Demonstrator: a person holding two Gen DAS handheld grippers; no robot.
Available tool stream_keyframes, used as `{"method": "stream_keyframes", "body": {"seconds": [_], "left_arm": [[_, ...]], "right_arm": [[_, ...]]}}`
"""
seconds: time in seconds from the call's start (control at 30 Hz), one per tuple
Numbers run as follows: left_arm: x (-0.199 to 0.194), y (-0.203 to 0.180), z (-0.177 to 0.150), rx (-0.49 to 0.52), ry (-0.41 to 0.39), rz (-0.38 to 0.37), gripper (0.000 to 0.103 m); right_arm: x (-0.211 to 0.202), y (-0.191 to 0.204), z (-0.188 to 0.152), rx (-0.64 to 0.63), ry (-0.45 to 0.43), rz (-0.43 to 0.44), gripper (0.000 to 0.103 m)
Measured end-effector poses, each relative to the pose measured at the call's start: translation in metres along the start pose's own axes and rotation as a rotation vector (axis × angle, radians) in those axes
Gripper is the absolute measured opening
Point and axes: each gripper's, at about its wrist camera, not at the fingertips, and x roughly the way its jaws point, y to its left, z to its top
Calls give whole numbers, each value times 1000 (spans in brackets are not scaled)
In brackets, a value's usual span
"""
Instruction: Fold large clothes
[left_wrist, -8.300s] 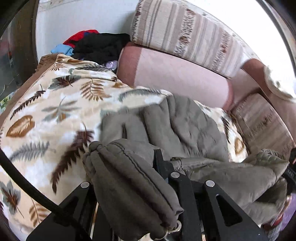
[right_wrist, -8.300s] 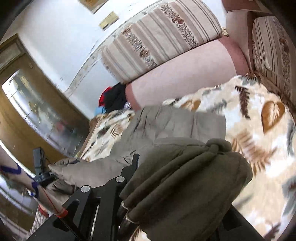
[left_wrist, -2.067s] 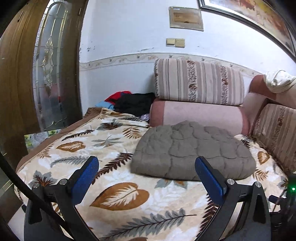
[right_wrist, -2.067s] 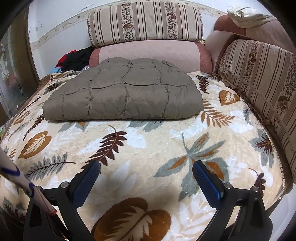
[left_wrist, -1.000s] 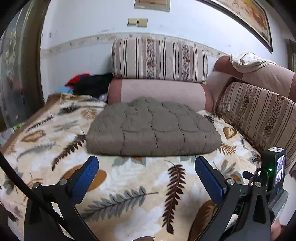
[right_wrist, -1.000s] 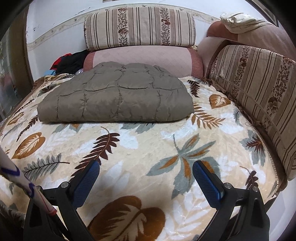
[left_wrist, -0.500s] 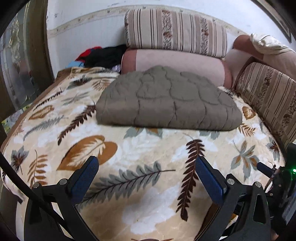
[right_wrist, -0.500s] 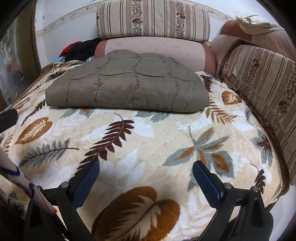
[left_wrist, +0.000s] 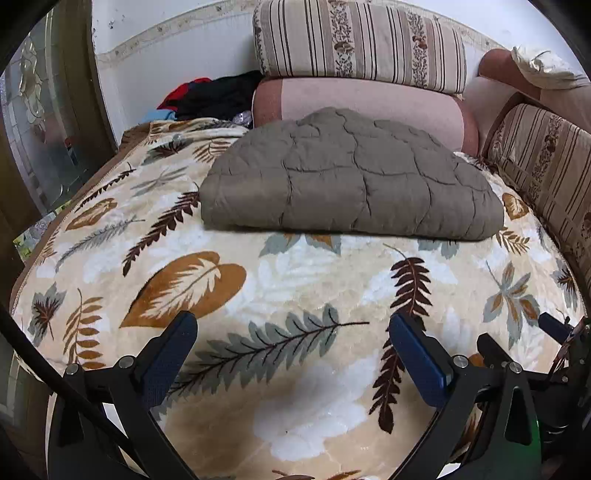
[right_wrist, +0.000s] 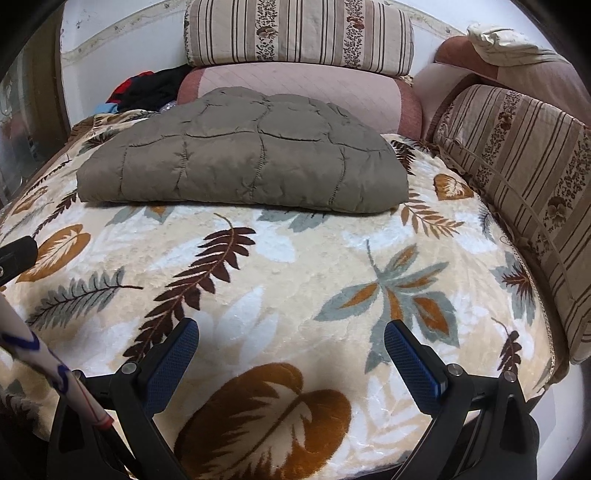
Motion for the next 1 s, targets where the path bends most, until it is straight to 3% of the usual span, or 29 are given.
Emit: {"method": "stream_keyframes", "body": {"seconds": [0.53,1.0], "left_arm": [[22,-3,-8,4,89,-36,103],[26,-4,-10,4,100,-30,103]], "right_arm": [[6,-6,1,15,24,-23,102],[6,-3,0,8,27,-20,102]]}}
